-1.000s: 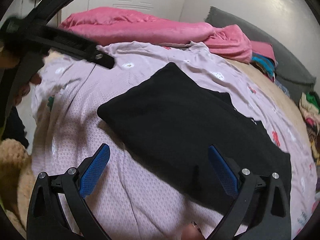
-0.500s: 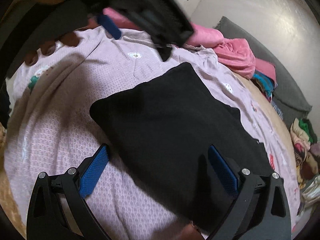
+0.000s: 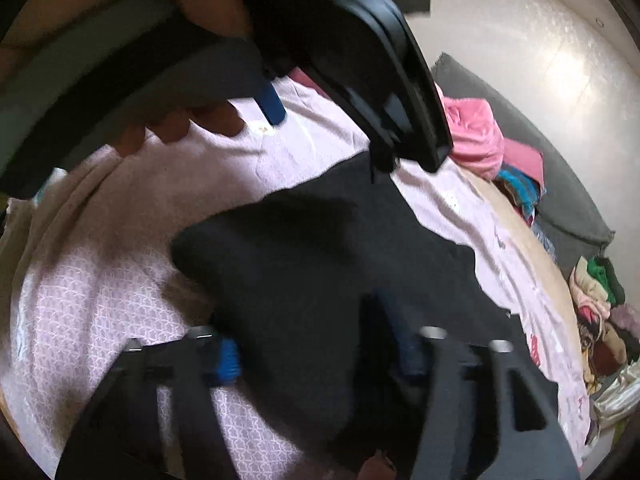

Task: Fold small clothes
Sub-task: 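Grasp the black sweatshirt edge with the right tool while the left tool grasps beside it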

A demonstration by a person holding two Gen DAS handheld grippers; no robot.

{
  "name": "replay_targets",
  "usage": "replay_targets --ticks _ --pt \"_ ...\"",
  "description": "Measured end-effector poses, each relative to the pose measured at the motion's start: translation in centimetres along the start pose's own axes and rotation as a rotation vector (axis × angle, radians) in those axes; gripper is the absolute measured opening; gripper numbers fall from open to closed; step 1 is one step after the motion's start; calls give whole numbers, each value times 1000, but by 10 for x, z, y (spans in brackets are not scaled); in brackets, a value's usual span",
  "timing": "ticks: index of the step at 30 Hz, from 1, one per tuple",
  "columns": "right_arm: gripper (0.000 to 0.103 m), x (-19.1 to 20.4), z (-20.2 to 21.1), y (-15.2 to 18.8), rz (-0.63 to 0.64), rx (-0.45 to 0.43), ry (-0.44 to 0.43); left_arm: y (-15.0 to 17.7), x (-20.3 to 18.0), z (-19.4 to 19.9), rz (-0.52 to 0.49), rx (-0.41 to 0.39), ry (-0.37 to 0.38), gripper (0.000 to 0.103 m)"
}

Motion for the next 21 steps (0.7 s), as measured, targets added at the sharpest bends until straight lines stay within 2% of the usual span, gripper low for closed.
replay_targets --ticks 3,5,12,18,20,21 --pt "20 -5 11 -3 -12 -41 4 -2 -4 -8 12 20 22 93" --pt "16 -10 17 -4 -24 -64 16 -3 -6 -14 25 37 44 93" --pt "12 -28 35 -4 -83 -116 29 -5 -24 -26 44 69 124 93" --pt "12 -35 42 -3 -104 -135 36 -5 -35 -30 61 88 156 93" --pt "11 -38 44 -3 -113 -141 39 -5 -41 -30 46 87 162 83" --pt "11 -40 46 -3 -115 -144 43 -4 -43 -30 45 90 171 68"
Point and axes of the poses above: each gripper's, at about its wrist camera, not at the fingertips, and z roughly against the way its jaws point, x to its left, y to its underside, the point moved 7 cm from there along -z, roughly the way its jaws point
